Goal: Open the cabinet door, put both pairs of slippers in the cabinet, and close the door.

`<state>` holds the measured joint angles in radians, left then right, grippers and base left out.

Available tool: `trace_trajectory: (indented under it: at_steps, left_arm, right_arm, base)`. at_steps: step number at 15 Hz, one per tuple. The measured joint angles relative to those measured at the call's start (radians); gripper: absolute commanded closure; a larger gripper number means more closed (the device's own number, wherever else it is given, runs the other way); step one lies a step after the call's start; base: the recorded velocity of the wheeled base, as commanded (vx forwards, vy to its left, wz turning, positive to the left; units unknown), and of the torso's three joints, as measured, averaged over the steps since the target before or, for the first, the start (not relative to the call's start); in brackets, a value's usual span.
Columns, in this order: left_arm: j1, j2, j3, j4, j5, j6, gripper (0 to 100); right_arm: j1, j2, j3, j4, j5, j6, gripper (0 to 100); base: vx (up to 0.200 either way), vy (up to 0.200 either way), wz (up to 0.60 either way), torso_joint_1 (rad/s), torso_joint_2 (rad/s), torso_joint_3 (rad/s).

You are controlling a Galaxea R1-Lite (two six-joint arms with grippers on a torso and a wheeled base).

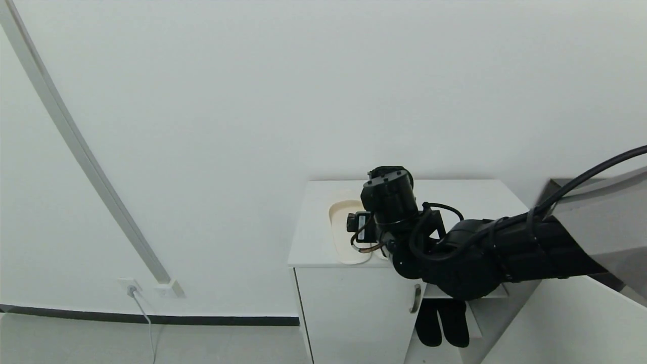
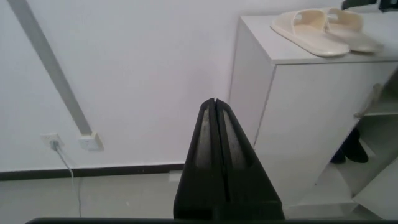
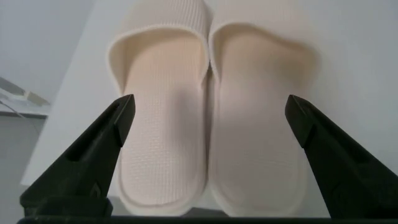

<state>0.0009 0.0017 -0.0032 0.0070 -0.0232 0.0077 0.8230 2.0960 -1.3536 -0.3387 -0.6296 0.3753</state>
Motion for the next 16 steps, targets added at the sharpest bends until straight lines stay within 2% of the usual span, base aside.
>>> trace_trajectory:
  at_steps: [5,12,16]
  left_arm:
    - [0.0,0.0,0.0,0.0,0.0,0.0,100]
    - [0.001,0.0,0.0,-0.001,0.002,-0.003,100]
    - [0.0,0.0,0.0,-0.001,0.004,-0.006,100]
  right_arm:
    - [-0.005,0.084,-0.041,-0.044,0.001,-0.007,0]
    - [-0.087,0.256,-0.262,-0.067,0.037,-0.096,0]
    - [-0.127,0.321,-0.337,-0.127,0.068,-0.148,0]
  base:
    - [0.0,0.0,0.0,0.0,0.0,0.0]
    - [0.0,0.0,0.0,0.0,0.0,0.0]
    - [0.0,0.0,0.0,0.0,0.0,0.0]
